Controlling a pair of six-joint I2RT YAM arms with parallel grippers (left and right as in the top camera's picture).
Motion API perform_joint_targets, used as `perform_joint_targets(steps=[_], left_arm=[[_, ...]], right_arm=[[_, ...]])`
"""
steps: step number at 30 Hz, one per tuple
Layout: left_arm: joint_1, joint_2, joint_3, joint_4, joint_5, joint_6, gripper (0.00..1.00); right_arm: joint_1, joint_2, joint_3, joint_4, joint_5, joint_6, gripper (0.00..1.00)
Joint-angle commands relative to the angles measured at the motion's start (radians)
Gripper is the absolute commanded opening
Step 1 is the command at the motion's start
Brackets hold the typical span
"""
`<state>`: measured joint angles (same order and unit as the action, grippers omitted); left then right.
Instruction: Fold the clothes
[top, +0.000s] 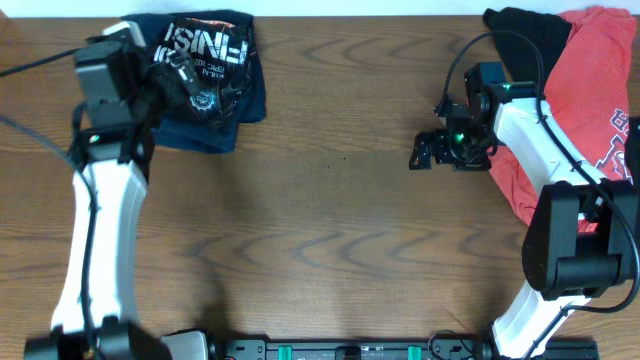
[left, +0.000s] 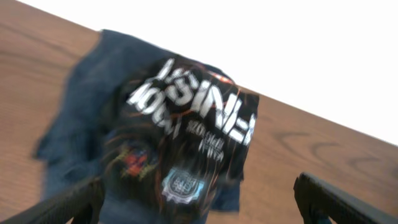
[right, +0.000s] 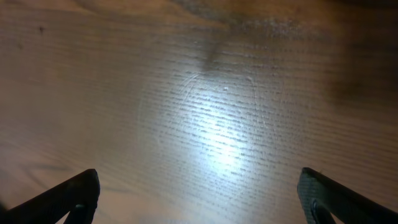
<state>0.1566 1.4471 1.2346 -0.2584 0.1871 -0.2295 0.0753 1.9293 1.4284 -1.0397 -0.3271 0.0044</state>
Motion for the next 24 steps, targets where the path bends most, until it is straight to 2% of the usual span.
perform_joint_targets(steps=[1, 5, 10, 14, 17, 24], left_arm=[[0.023, -0.081, 0.015, -0.078, -0.098, 0.042, 0.98], [0.037, -0.137, 0.015, -0.214, -0.14, 0.042, 0.98], [0.037, -0.138, 0.014, -0.292, -0.14, 0.042, 0.98], [0.037, -0.134, 0.014, -0.317, -0.14, 0.042, 0.98], [0.037, -0.134, 0.014, -0.322, -0.14, 0.042, 0.98], [0.037, -0.134, 0.014, -0.322, -0.14, 0.042, 0.98]], right_arm=[[0.011, -0.08, 0.062, -0.021, -0.021, -0.055, 0.99], [0.011, -0.195, 0.088, -0.058, -0.021, -0.059, 0.99], [0.018, -0.376, 0.09, -0.095, -0.026, -0.058, 0.99], [0.052, -0.511, 0.09, -0.117, -0.042, -0.056, 0.99], [0.084, -0.596, 0.09, -0.135, -0.051, 0.004, 0.99], [0.1, -0.727, 0.09, -0.171, -0.034, 0.009, 0.99]])
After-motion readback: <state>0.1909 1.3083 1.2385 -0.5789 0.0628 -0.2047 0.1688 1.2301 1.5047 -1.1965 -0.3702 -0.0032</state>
